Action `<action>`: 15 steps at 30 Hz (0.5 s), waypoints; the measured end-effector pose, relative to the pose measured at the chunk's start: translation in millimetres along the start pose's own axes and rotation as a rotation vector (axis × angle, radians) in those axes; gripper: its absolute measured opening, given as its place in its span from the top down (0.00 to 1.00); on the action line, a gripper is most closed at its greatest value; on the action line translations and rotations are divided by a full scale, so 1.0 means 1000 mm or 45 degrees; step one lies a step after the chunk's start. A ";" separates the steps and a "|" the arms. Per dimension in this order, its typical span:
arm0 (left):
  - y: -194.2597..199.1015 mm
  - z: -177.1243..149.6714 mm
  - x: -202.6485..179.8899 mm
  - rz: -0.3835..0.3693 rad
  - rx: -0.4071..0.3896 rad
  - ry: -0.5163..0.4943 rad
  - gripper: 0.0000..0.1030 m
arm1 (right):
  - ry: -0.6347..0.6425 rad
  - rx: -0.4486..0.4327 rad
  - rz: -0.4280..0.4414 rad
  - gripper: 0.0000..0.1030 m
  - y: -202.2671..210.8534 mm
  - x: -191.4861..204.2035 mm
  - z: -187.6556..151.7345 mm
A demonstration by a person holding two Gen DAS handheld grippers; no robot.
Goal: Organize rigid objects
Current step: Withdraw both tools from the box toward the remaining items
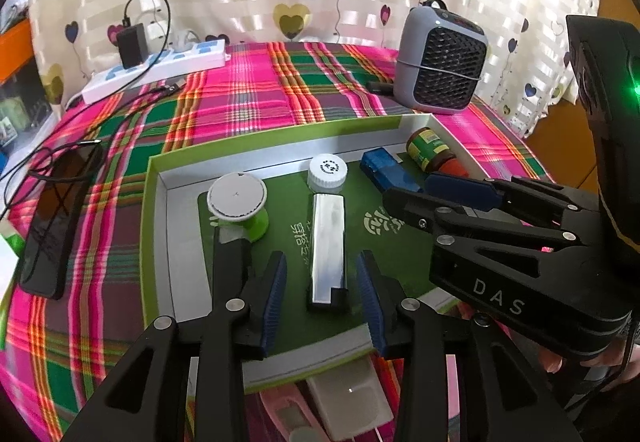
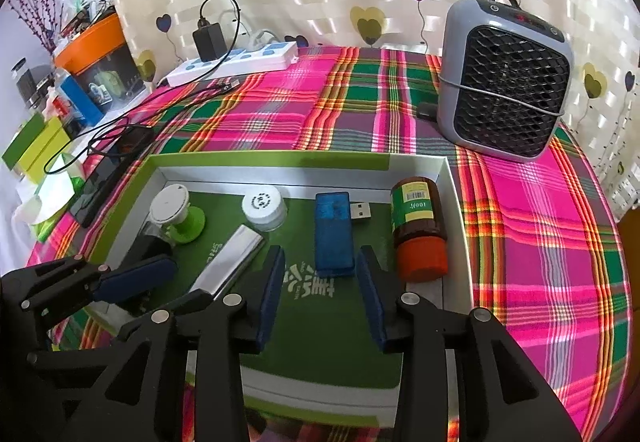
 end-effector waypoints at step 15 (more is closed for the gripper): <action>0.027 -0.011 0.001 0.004 -0.030 0.003 0.65 | -0.005 -0.067 -0.009 0.62 0.028 0.014 -0.007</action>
Point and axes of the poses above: each gripper's, at about its wrist camera, not at the fingertips, and y roughly against the way its jaws point, x to its left, z to its top, the point moved 3 cm from there along -y, roughly the way its jaws point, and after that the axes turned 9 degrees about z, right-handed, at the moved point
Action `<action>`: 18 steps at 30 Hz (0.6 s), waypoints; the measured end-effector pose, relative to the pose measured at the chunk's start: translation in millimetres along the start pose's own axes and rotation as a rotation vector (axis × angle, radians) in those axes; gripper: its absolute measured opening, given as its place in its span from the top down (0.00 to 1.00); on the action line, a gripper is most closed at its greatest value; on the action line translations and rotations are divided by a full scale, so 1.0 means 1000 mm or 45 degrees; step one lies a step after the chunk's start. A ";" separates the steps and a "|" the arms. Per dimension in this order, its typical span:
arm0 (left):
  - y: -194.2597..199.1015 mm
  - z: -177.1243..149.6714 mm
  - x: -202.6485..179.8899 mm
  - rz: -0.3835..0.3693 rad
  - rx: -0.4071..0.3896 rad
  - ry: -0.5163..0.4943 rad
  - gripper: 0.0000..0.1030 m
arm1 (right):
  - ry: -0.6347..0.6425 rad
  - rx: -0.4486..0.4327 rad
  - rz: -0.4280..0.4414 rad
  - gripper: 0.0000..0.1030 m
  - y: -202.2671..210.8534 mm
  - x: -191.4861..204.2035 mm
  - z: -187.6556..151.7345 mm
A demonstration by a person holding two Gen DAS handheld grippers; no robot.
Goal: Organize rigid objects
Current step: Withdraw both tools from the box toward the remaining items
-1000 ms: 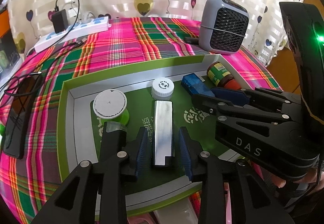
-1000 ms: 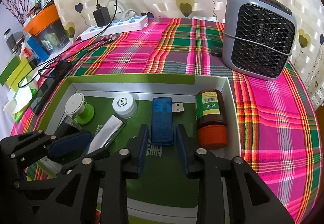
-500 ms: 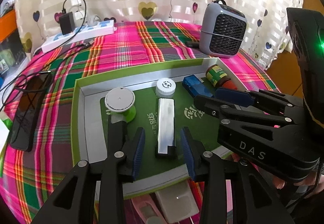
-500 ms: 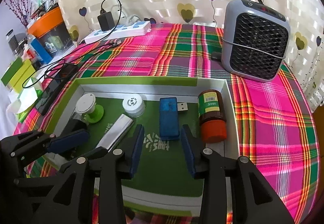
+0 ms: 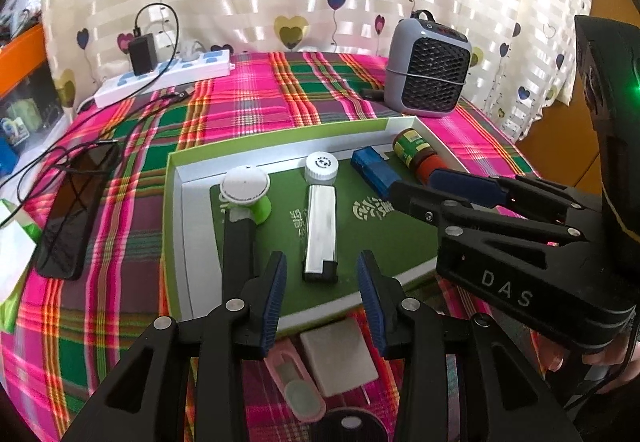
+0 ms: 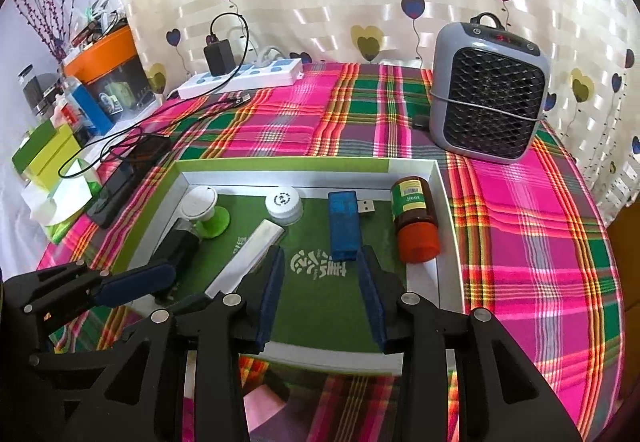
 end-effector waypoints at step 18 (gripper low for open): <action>0.039 -0.025 0.019 0.010 -0.043 0.068 0.65 | -0.023 -0.041 -0.008 0.62 0.028 0.014 -0.021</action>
Point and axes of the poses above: each gripper's, at about its wrist camera, not at the fingertips, and y roughly against the way its jaws point, x to its left, z to its top, the point moved 3 cm from there along -y, roughly the way its jaws point, and after that the axes turned 9 degrees about z, right-handed, at the moved point
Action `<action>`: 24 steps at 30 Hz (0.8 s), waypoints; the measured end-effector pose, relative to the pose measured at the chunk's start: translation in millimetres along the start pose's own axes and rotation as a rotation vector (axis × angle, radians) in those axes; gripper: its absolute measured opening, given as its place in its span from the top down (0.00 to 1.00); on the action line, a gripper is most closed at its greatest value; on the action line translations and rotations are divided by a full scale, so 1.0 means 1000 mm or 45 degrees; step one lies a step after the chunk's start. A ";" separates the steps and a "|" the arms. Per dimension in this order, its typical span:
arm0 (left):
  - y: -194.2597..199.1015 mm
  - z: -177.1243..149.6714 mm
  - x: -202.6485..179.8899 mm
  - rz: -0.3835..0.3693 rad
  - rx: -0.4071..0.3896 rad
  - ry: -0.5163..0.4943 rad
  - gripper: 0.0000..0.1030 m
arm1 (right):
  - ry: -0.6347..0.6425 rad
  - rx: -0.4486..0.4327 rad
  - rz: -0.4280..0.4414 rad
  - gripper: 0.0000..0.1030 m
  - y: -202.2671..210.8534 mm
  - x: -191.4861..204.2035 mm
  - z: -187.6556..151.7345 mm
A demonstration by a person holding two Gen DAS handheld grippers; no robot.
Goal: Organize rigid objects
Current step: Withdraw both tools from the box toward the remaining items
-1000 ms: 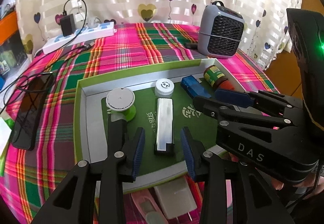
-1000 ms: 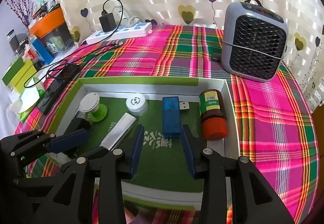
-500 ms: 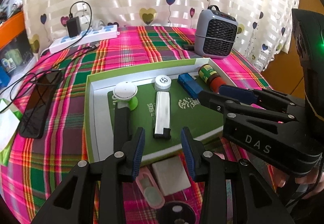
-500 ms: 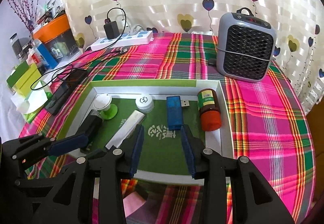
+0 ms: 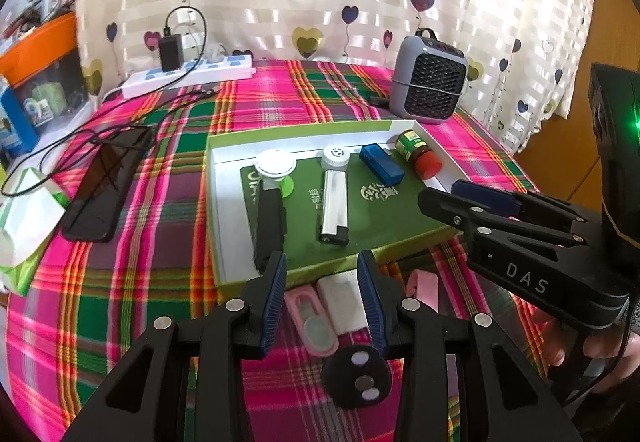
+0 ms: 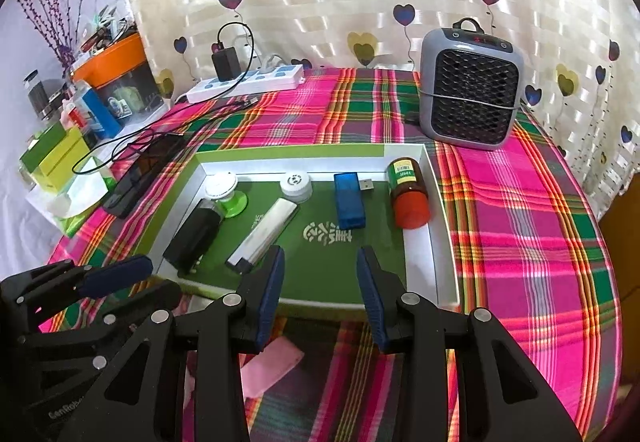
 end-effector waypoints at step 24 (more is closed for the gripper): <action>0.022 -0.041 0.021 -0.147 0.013 0.078 0.60 | -0.030 -0.007 0.042 0.62 0.019 0.010 -0.038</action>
Point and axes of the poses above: each gripper's, at about its wrist camera, not at the fingertips, and y roughly against the way its jaws point, x to its left, z to its top, the point moved 3 cm from there along -y, roughly the way its jaws point, and after that the axes turned 9 degrees about z, right-handed, at the moved point
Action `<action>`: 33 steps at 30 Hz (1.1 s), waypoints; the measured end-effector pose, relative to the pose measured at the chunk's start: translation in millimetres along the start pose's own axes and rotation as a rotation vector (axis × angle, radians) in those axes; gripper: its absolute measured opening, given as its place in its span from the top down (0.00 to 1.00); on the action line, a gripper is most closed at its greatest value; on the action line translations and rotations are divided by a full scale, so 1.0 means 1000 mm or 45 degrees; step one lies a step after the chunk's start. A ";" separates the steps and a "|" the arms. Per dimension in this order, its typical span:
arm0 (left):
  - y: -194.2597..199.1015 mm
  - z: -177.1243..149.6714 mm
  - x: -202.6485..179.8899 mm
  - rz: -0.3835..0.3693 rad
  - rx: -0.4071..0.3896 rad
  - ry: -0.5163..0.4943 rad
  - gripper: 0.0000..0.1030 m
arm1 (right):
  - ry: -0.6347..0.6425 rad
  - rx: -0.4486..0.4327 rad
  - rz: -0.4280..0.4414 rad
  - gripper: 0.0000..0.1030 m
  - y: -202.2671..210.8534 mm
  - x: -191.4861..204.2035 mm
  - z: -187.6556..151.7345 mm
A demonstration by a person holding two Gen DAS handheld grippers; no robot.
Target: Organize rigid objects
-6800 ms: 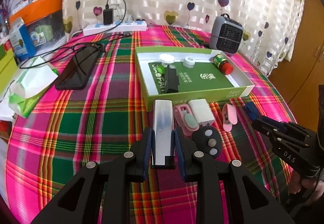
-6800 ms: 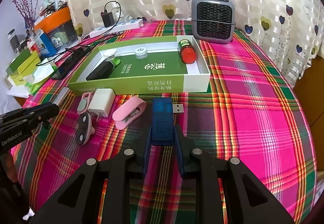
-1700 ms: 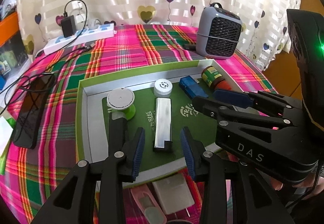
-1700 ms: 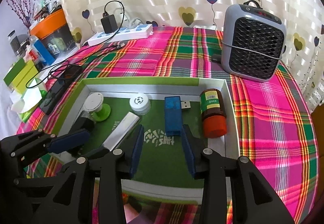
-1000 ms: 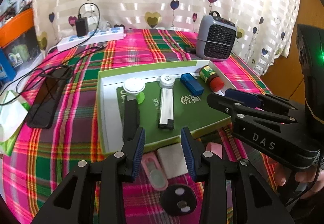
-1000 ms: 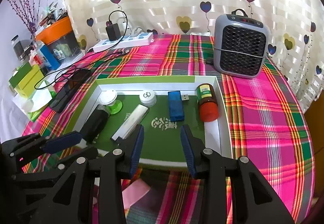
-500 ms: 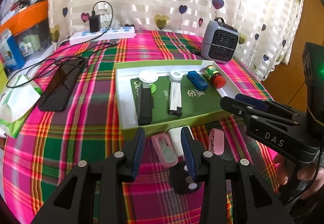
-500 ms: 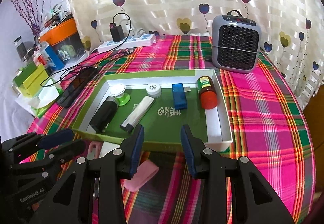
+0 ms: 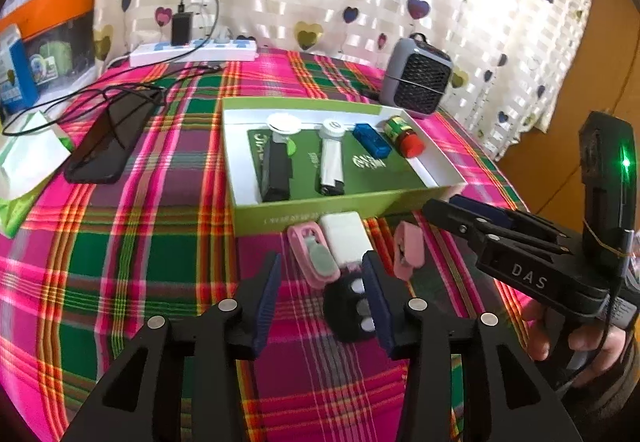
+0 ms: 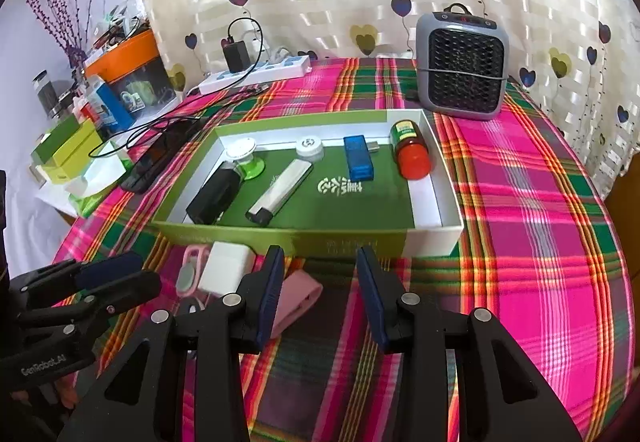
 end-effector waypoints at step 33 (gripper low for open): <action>-0.024 -0.023 -0.013 -0.104 0.139 -0.038 0.58 | -0.010 0.084 0.033 0.51 -0.017 0.004 -0.017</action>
Point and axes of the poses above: each gripper's, at about its wrist camera, not at the fingertips, and y roughly against the way its jaws point, x to its left, z to its top, the point moved 3 cm from there along -y, roughly the way its jaws point, and after that the axes turned 9 degrees about z, right-handed, at the moved point
